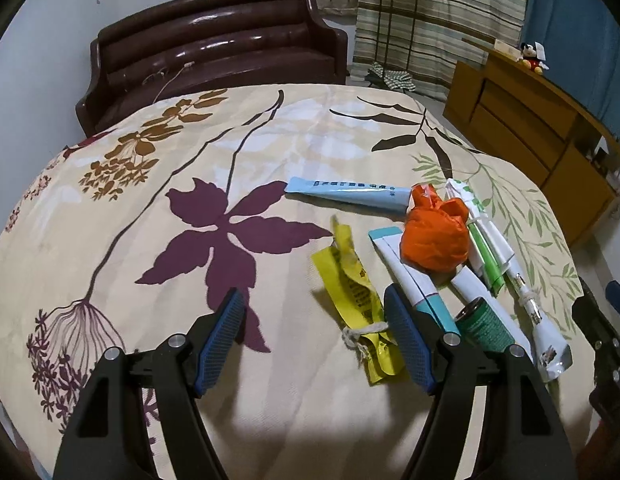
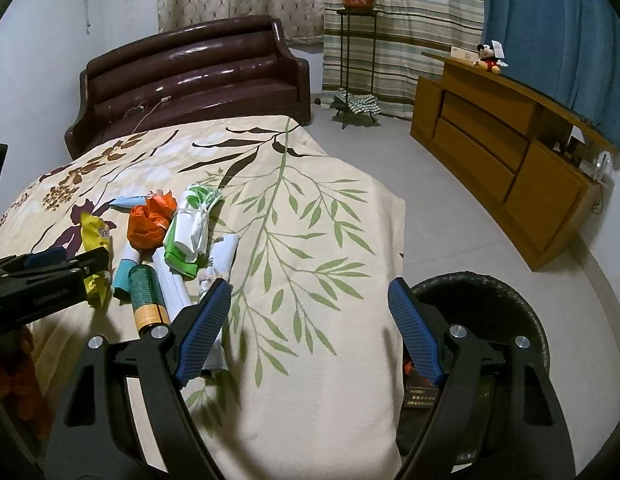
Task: Collect trash
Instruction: 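Move both tools back toward the remaining trash on the bed, then grasp the yellow wrapper with the left tool, then grasp the twine-tied white wrapper with the right tool while the left tool holds the yellow wrapper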
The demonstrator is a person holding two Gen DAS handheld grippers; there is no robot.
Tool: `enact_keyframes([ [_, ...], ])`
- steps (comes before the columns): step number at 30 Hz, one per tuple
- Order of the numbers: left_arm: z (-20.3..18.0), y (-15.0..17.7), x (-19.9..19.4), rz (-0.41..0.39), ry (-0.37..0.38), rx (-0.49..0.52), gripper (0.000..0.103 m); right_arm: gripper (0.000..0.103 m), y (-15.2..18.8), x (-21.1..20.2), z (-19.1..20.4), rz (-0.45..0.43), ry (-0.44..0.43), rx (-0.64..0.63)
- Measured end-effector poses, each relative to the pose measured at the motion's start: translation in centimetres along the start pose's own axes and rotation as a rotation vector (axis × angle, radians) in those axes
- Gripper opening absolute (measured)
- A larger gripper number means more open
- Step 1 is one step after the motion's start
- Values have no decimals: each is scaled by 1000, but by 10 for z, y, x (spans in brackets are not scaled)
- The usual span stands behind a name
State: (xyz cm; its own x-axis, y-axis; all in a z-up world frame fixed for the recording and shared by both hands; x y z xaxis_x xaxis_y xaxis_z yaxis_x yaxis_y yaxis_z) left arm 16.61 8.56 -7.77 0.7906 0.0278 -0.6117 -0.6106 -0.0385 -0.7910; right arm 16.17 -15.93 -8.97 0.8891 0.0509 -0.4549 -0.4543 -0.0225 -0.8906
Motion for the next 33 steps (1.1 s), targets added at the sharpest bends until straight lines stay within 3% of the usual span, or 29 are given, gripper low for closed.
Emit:
enact_keyframes([
  [5, -5, 0, 7, 9, 9, 9, 67, 79, 0, 1, 0, 4, -3, 1],
  [8, -4, 1, 7, 11, 34, 5, 55, 79, 1, 1, 3, 4, -6, -1],
  [12, -5, 0, 4, 3, 82, 24, 30, 79, 2, 1, 4, 5, -6, -1],
  [14, -4, 1, 2, 2, 88, 48, 25, 79, 1, 1, 5, 5, -10, 0],
  [22, -8, 9, -8, -16, 110, 174, 23, 74, 2, 1, 16, 15, -28, -13],
  [33, 7, 11, -13, -13, 113, 146, 23, 55, 2, 14, 40, 73, -81, -61],
])
Point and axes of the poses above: each gripper's, at about its wrist camera, not at the fingertips, and x roughly the way its jaws point, z to its left, y to its underside, the point moved 6 cm from there along x, roughly the way its jaws point, and after that the axes turned 15 degrees about -z, right-handed, at the moved point
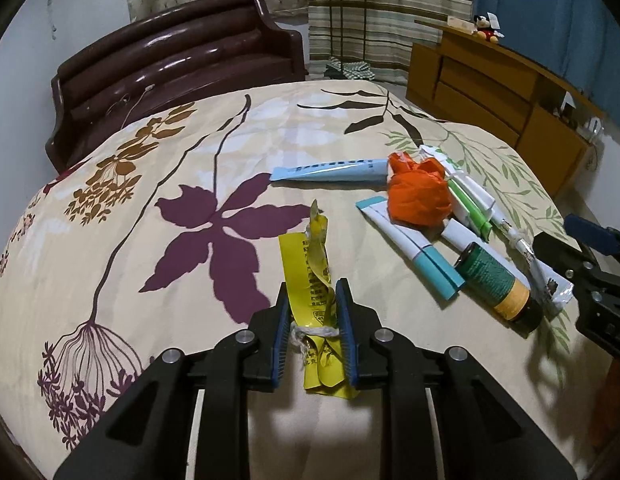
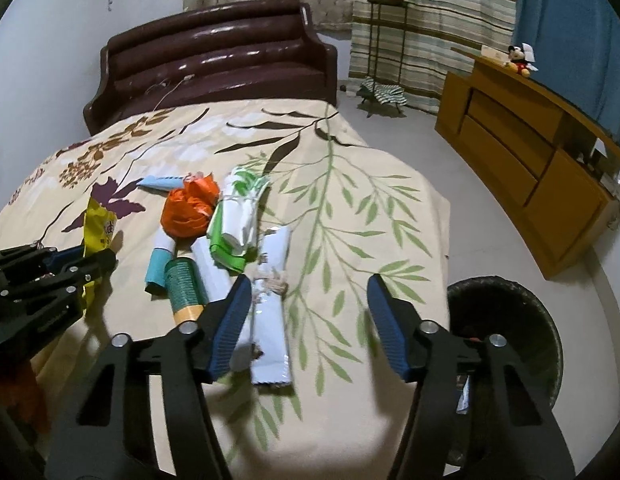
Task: Collect trash
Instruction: 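Grasp the twine-tied white wrapper with the right tool while the left tool holds the yellow wrapper, then carry the yellow and white wrappers over the black bin with both tools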
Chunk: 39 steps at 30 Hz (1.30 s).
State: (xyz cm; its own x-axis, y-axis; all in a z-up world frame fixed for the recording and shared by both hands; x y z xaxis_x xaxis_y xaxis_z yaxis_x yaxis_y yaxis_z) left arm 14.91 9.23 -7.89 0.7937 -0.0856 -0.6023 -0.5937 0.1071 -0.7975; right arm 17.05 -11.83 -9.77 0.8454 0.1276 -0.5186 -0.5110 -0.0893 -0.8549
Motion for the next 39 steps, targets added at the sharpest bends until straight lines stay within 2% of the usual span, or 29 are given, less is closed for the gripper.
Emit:
enact_keyframes([
  [3, 5, 1, -1, -4, -6, -17, 23, 48, 3, 7, 7, 32, -8, -23],
  [8, 8, 2, -2, -6, 1, -30, 23, 22, 12, 19, 13, 92, -22, -31],
  [10, 8, 3, -3, -7, 5, -36, 23, 18, 12, 18, 14, 91, -17, -39],
  [26, -3, 1, -16, -50, 15, -66, 23, 18, 15, -12, 0, 23, 12, 10],
  [32, -26, -4, -28, -82, 39, -62, 23, 18, 15, -36, -22, -21, 45, 36],
  [39, -69, -7, -38, -109, 88, -18, 23, 18, 21, -60, -59, -50, 103, 73],
])
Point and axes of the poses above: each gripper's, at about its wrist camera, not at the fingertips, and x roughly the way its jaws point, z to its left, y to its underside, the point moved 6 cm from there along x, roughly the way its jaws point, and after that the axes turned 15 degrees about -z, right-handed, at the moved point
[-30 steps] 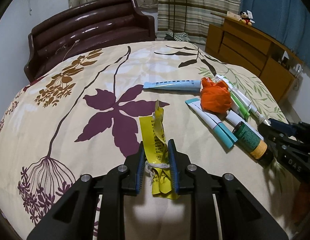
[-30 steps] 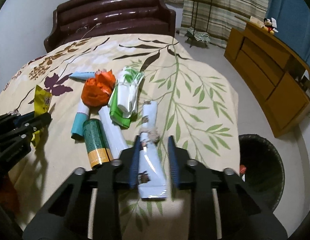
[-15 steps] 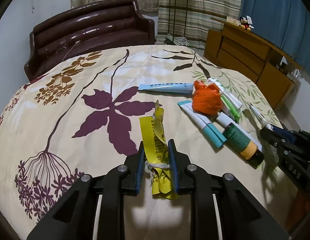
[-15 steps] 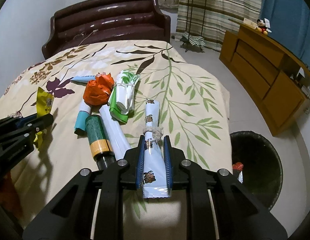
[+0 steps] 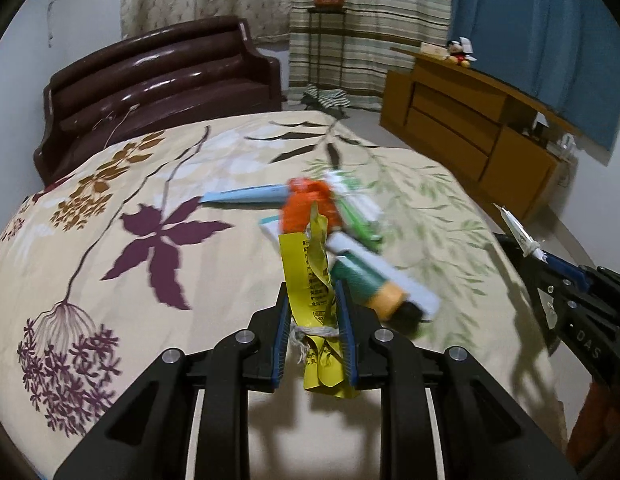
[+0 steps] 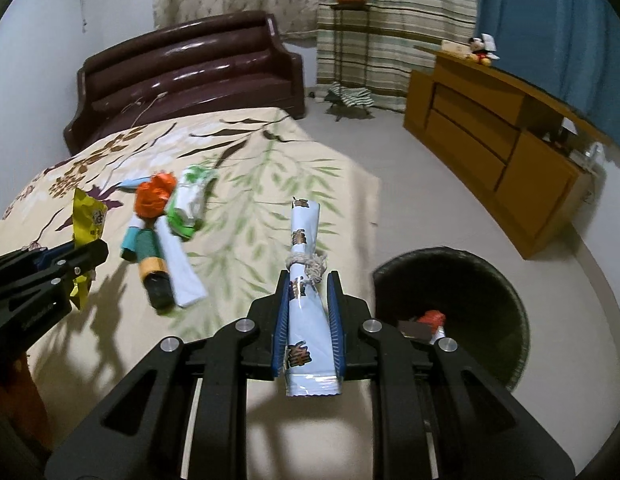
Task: Collect trash
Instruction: 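Carry the yellow and white wrappers over the black bin with both tools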
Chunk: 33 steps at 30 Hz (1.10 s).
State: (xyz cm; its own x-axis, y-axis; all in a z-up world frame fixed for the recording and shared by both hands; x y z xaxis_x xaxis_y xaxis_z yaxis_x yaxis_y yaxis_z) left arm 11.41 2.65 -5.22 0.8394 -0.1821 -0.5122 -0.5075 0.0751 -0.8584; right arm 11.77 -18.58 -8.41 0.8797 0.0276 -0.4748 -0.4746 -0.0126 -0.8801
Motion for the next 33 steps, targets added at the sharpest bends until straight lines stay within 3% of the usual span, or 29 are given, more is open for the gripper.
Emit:
enact_keyframes([
  [16, -102, -3, 7, -18, 139, 83, 23, 18, 16, -29, -101, -29, 172, 77],
  [33, -178, -14, 30, -48, 199, 135, 23, 18, 16, -27, -147, -68, 253, 96],
])
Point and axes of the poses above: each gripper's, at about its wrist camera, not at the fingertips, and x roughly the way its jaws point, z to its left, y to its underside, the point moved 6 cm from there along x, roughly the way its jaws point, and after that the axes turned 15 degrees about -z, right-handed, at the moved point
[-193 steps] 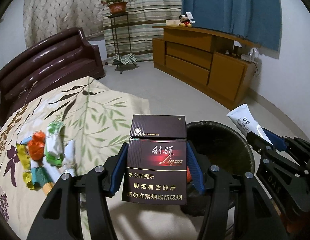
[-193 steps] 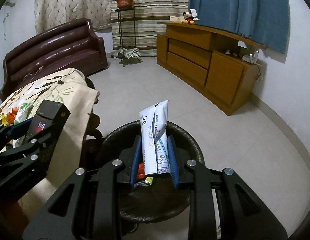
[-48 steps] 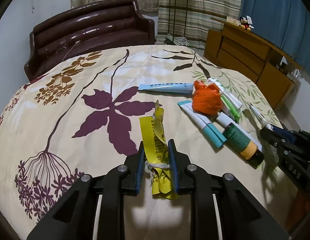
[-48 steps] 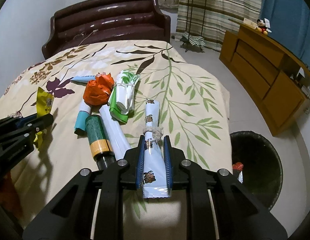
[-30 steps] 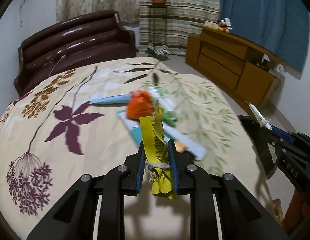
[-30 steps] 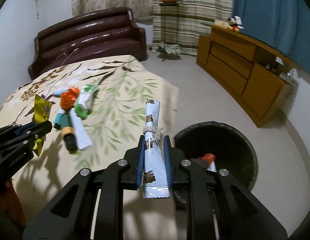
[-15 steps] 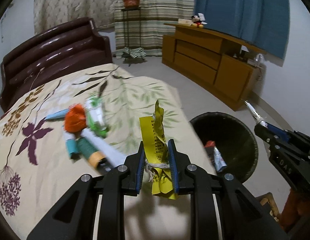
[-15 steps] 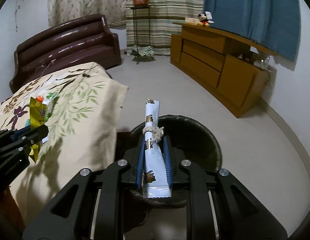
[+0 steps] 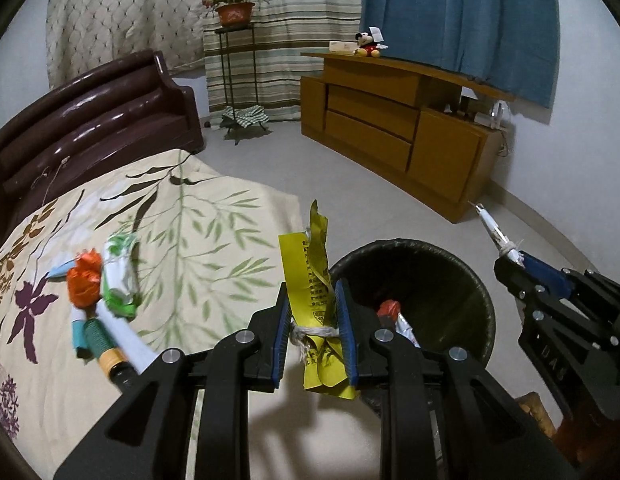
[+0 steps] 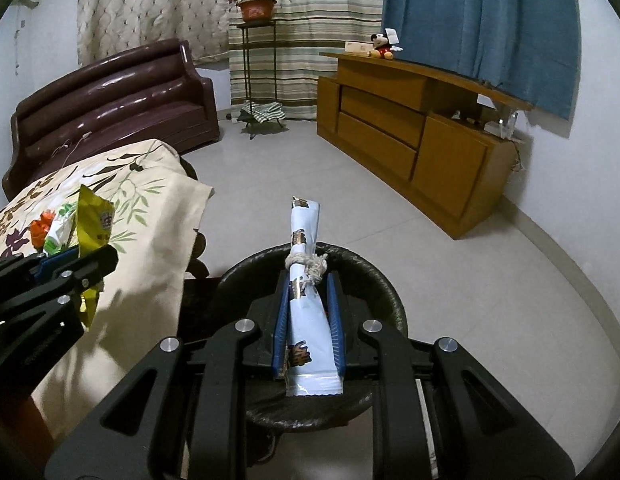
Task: Collect trash
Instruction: 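Carry the yellow and white wrappers over the black bin with both tools, then open both tools to drop the wrappers into the bin, then move both tools back toward the trash on the bed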
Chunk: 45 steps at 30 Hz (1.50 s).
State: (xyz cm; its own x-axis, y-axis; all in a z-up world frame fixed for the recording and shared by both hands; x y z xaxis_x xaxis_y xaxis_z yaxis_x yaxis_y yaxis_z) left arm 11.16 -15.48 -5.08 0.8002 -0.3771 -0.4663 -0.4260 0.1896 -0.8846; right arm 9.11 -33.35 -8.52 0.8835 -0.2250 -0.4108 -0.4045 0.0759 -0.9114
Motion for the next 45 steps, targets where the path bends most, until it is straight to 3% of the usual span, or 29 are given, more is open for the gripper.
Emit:
enact_keyframes([
  [12, -28, -4, 28, 25, 20, 47, 25, 18, 3, 19, -17, 13, 18, 28],
  [16, -27, -1, 36, 46, 2, 35, 47, 20, 5, 24, -19, 21, 18, 38],
  [19, -26, -2, 36, 42, 2, 36, 53, 32, 7, 26, -22, 22, 20, 49],
  [21, -27, -2, 36, 41, -2, 38, 59, 33, 7, 26, -24, 18, 25, 55],
  [27, -27, -2, 35, 39, -6, 33, 64, 35, 6, 22, -28, 11, 34, 75],
  [34, -13, -3, 24, 37, -23, 10, 66, 44, 5, 17, -25, 4, 28, 80],
  [45, 39, 2, -10, 39, -113, -13, 66, 45, 6, 12, 21, 24, -65, 70],
])
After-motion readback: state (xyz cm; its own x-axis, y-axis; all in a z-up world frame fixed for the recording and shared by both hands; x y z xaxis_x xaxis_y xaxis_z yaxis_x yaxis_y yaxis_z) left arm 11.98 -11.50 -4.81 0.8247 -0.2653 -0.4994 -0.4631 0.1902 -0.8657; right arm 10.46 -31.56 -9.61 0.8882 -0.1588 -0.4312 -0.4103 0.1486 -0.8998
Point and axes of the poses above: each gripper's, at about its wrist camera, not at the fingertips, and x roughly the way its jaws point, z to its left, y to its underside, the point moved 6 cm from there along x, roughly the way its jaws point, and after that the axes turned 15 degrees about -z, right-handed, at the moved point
